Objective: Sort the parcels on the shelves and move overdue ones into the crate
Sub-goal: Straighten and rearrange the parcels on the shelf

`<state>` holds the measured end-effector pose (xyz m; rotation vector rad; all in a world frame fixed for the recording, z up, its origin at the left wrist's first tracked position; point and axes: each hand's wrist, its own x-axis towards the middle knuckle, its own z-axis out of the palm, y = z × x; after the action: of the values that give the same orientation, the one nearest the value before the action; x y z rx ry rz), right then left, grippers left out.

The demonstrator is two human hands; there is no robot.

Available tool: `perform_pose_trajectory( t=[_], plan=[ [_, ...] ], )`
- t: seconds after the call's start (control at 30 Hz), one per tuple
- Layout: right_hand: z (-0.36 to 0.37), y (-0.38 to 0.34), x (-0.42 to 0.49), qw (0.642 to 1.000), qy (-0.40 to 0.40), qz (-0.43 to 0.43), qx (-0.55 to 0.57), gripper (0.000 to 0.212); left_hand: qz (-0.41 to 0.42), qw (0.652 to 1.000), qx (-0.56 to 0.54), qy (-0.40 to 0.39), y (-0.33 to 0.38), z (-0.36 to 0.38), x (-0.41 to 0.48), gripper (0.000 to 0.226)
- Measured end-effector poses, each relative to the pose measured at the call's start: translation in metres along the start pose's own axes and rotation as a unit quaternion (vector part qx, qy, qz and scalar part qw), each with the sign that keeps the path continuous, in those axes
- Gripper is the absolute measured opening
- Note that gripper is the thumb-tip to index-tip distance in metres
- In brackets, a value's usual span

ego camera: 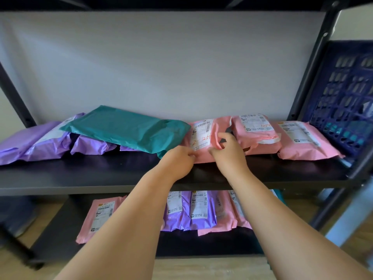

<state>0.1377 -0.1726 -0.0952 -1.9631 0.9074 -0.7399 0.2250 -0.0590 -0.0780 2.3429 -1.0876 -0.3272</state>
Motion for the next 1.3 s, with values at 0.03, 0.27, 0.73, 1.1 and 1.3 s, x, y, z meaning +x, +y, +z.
perform_pose_trajectory(
  t=[0.03,0.27,0.73,1.1,1.3],
  plan=[
    [-0.001,0.000,0.000,1.000,0.007,-0.004,0.008,0.049,-0.002,1.000,-0.025,0.004,-0.001,-0.001,-0.001,0.033],
    [-0.016,-0.006,-0.006,0.995,0.049,-0.023,0.086,0.059,-0.036,0.974,-0.212,0.072,-0.002,-0.005,-0.002,0.029],
    [-0.080,-0.014,-0.016,0.941,-0.066,0.042,0.329,0.058,-0.079,0.814,-0.572,0.060,0.014,-0.027,-0.014,0.033],
    [-0.084,-0.020,-0.035,0.934,-0.207,0.006,0.291,0.031,-0.090,0.809,-0.566,0.131,0.018,-0.032,-0.020,0.030],
    [-0.076,-0.015,-0.032,0.957,-0.104,0.002,0.270,0.020,-0.086,0.810,-0.562,0.143,0.016,-0.029,-0.018,0.028]
  ],
)
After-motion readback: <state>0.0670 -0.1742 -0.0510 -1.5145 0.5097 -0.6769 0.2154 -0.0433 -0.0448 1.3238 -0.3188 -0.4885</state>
